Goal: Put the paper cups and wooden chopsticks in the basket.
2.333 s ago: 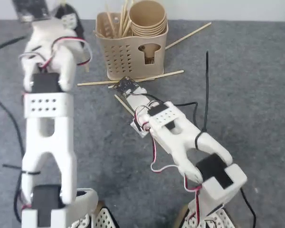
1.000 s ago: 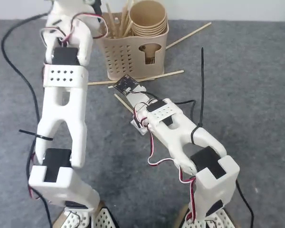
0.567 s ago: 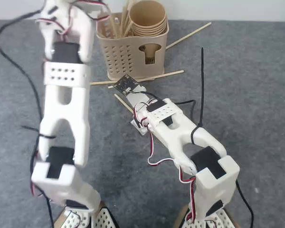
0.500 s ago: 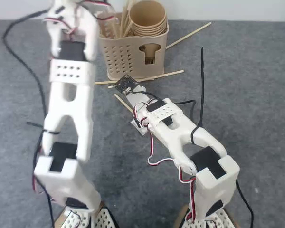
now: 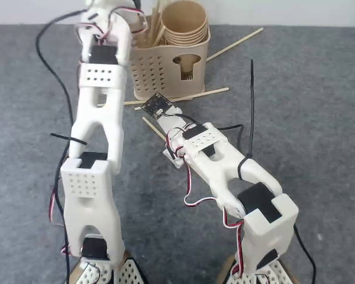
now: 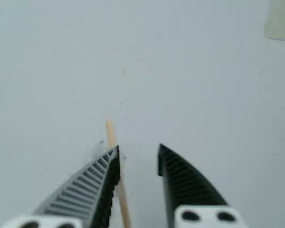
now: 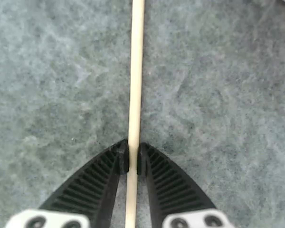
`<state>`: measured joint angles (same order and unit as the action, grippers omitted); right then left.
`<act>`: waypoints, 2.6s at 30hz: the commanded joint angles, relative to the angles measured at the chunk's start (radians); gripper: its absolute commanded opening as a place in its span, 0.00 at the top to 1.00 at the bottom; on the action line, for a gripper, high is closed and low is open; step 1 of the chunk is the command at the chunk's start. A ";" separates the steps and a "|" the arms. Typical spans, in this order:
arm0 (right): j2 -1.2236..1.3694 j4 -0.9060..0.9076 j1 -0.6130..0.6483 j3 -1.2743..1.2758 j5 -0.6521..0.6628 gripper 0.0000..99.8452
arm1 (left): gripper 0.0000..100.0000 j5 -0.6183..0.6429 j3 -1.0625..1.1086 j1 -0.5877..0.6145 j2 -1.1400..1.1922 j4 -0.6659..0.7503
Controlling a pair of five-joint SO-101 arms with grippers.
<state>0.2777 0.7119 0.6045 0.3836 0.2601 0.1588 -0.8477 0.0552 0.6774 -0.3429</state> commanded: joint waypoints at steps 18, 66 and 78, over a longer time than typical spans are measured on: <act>-0.145 0.008 0.010 0.008 -0.101 0.99 | 0.70 0.078 -0.826 0.029 -0.189 -1.343; -0.243 -0.634 -0.199 -0.654 -0.609 0.99 | 0.69 0.058 1.840 0.410 -1.478 -0.502; 0.288 -0.727 -0.186 -1.175 -0.577 0.99 | 0.69 0.058 2.083 0.399 -1.476 -0.192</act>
<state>0.4757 0.0153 0.4173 -0.5831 -0.3368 0.2279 1.2359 0.4680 -0.7741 -0.5746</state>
